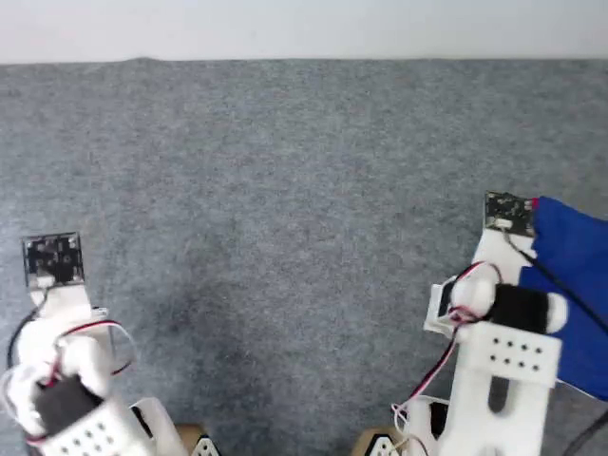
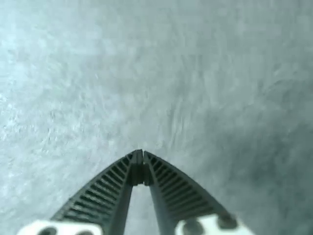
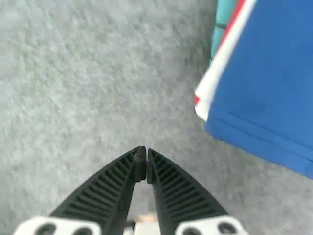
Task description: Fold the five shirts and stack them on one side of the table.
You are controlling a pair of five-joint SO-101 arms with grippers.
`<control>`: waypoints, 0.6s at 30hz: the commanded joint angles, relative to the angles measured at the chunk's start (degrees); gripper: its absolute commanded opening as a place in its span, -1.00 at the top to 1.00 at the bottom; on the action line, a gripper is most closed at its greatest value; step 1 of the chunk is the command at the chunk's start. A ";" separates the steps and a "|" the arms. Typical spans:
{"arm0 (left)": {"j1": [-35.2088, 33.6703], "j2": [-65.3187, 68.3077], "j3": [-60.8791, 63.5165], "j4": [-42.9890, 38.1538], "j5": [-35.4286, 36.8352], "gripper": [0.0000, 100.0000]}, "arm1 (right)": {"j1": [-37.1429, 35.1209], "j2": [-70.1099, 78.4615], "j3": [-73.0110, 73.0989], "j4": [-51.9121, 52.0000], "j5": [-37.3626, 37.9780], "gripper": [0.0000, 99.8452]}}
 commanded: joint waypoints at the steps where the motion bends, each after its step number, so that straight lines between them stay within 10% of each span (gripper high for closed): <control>1: 5.27 -9.67 3.65 -2.37 2.20 0.91 | -1.19 -4.62 3.43 -5.93 -2.20 0.98; 18: 27.34 -19.96 17.10 -7.03 9.05 0.88 | -17.01 -32.48 38.07 -28.53 -3.16 0.98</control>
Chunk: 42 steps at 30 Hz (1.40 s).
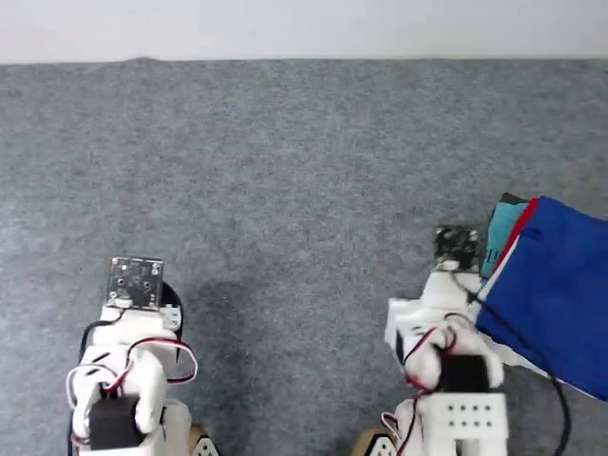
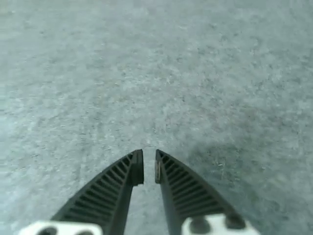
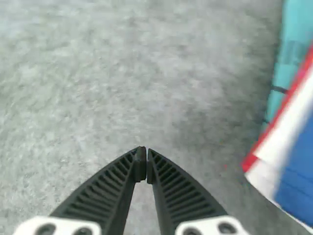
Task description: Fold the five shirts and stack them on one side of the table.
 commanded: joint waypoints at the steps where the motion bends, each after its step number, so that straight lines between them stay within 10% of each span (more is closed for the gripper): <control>1: 0.97 -0.62 3.03 -3.52 0.62 0.88 | -4.35 -7.78 5.19 -2.24 -0.53 0.98; 42: 4.13 -0.53 13.14 -0.53 6.95 0.88 | -4.97 -24.13 17.05 11.82 -4.92 0.98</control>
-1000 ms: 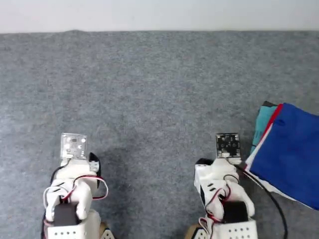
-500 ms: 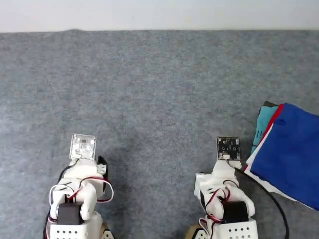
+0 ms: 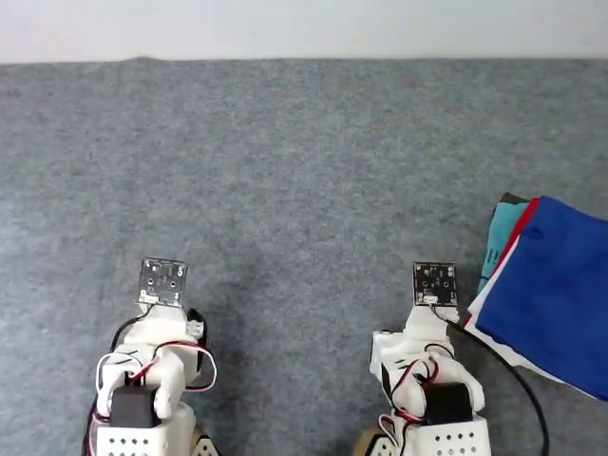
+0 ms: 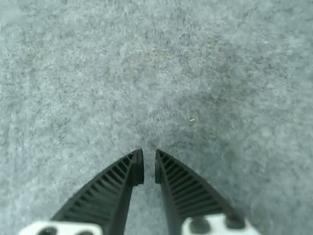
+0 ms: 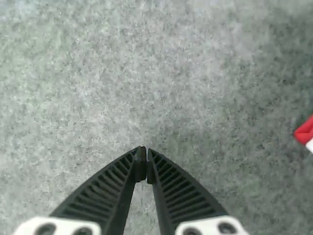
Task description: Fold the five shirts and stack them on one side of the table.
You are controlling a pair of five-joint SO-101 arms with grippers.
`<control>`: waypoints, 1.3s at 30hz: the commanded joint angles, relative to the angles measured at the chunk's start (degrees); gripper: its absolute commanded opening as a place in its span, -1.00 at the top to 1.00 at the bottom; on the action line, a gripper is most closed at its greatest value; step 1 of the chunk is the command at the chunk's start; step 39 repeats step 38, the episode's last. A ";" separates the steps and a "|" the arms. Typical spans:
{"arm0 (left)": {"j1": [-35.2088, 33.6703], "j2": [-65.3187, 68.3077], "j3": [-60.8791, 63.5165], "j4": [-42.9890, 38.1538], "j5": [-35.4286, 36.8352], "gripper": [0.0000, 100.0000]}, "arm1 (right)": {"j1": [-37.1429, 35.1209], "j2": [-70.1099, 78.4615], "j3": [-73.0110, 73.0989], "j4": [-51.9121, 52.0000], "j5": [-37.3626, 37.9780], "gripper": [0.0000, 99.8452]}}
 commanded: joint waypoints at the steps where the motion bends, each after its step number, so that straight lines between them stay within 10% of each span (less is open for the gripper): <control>1: -2.46 -0.44 -0.13 0.26 0.62 0.88 | -0.13 -0.75 0.79 0.31 -0.53 0.98; 39: -2.11 -0.53 -0.13 0.26 0.53 0.88 | -0.13 -0.75 0.79 0.31 -0.53 0.98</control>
